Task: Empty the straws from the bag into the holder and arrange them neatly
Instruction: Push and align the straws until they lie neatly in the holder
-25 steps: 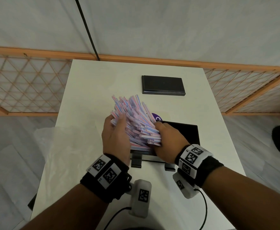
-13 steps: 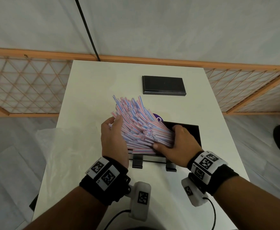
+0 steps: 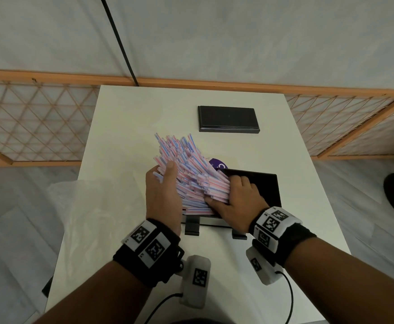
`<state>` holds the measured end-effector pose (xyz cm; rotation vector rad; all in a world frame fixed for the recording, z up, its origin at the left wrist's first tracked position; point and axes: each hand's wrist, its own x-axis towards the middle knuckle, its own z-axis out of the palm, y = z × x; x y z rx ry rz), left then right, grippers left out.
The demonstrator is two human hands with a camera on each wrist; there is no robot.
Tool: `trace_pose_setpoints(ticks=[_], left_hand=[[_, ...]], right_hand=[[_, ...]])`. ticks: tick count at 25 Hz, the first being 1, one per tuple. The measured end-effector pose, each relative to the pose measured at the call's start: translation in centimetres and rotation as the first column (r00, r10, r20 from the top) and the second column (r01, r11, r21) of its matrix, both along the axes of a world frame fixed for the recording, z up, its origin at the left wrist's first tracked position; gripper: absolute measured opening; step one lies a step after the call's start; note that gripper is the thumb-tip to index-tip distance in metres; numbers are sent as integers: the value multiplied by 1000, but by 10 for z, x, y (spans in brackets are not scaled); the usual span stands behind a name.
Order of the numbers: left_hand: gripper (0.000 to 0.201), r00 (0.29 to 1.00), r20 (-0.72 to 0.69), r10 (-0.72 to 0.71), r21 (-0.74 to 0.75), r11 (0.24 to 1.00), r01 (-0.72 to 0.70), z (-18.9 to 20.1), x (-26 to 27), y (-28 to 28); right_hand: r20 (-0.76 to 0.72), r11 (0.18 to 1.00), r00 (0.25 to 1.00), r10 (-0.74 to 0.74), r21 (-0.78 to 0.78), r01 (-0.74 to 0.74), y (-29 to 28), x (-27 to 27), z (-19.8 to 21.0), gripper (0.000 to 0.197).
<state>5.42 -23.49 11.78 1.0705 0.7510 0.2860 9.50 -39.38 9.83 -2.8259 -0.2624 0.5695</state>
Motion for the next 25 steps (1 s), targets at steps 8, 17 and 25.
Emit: trace_pose_setpoints(ticks=[8,17,25], left_hand=[[107,985,-117,-126,253,955,152,-1,-1,23],[88,998,-60,-2,162,987,12,6,-3,9],[39,994,-108,-10,86,996,20,0,-2,7]], right_hand=[[140,969,984,-108,236,73,-20,-1,19,61],[-24,916,959,283,303,-262,-31,-12,10,50],[-59,911,932,359,241,-335,-28,-7,10,53]])
